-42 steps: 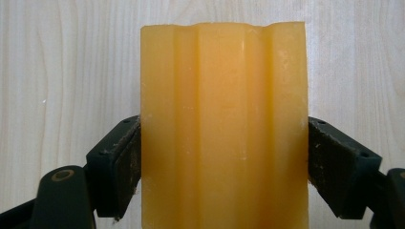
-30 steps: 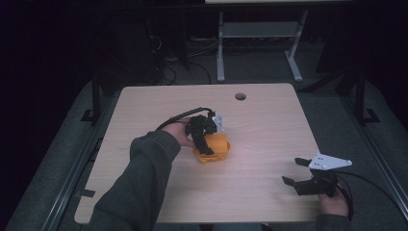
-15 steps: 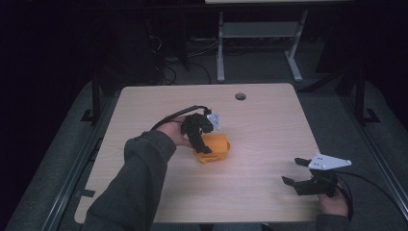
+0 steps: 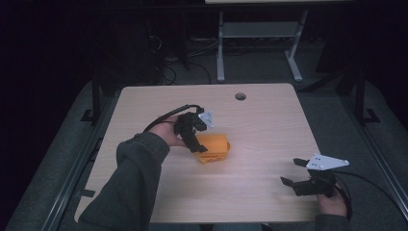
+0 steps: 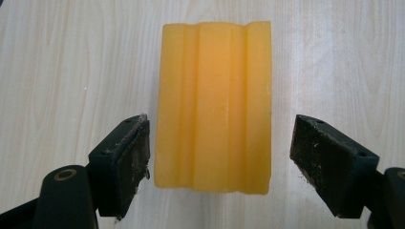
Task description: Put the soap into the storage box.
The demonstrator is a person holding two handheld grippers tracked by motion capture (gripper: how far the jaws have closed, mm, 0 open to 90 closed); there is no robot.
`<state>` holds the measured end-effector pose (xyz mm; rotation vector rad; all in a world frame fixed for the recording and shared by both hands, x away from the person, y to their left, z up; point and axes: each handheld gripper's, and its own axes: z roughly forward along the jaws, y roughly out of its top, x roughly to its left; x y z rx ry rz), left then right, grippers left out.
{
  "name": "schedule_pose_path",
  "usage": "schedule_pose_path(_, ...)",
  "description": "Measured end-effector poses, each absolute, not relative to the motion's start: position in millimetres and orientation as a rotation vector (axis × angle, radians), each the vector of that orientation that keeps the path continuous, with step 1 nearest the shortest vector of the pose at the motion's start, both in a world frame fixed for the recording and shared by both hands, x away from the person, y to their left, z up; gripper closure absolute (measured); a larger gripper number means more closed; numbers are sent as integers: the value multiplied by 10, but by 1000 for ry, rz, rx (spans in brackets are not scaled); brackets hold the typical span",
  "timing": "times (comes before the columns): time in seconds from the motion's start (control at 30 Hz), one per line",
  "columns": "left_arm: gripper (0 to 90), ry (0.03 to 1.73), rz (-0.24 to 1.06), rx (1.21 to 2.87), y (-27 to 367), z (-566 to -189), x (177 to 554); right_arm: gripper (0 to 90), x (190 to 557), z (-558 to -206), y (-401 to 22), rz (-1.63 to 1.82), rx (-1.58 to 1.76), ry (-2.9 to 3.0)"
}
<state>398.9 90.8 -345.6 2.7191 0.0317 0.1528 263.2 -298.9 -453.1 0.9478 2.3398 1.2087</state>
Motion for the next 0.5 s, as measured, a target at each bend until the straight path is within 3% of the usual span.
schedule_pose_path(0.5,208,71,171,2696,1093,-3433,3919,137,2640,-4540,-2974,1202,963,2345)
